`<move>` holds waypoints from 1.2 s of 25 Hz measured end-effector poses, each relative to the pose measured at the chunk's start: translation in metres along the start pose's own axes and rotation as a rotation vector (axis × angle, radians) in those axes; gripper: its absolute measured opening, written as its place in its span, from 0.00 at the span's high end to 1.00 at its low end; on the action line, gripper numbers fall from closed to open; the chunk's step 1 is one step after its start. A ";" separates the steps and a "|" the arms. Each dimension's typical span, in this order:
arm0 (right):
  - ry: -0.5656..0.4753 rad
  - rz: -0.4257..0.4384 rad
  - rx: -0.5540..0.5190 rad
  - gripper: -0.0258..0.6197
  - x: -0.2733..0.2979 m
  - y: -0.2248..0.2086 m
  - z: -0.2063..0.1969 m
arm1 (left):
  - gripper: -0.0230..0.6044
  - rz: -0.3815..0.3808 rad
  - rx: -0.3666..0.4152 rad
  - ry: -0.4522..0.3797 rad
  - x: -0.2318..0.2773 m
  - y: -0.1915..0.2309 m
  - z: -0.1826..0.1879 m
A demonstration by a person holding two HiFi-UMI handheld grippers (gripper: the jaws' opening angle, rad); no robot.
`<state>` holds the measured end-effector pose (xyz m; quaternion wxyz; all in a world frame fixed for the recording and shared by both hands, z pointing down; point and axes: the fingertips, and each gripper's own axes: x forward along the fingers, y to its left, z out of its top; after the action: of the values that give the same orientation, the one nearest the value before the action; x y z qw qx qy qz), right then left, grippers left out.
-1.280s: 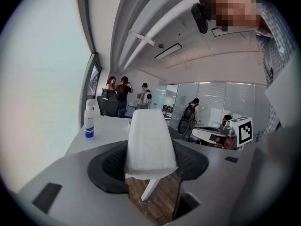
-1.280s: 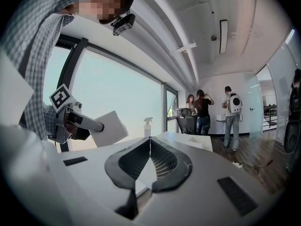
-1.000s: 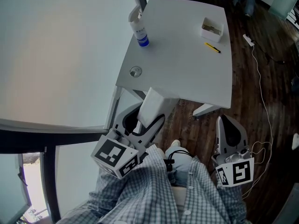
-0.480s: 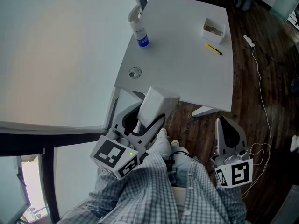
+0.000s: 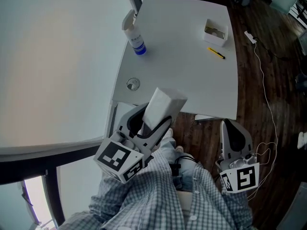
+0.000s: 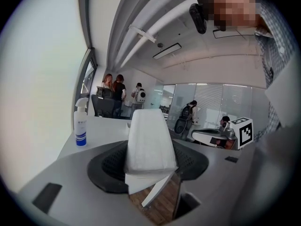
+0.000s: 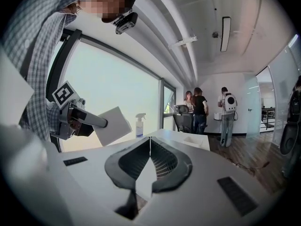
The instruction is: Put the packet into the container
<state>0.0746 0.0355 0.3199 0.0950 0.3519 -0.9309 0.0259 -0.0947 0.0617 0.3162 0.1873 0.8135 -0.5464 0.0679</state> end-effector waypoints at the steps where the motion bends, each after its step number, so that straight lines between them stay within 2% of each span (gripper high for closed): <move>1: 0.001 -0.007 0.000 0.94 0.005 -0.003 0.000 | 0.55 -0.006 0.003 0.002 0.005 0.004 0.002; 12: 0.017 -0.073 0.006 0.94 0.051 -0.020 0.011 | 0.55 -0.068 0.005 0.020 0.041 0.047 0.022; 30: 0.033 -0.133 -0.001 0.94 0.103 -0.013 0.027 | 0.55 -0.150 -0.002 0.023 0.063 0.099 0.038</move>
<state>0.0030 -0.0441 0.3136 0.1120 0.4123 -0.9038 0.0246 -0.1642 -0.0403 0.3241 0.1991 0.8510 -0.4819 0.0624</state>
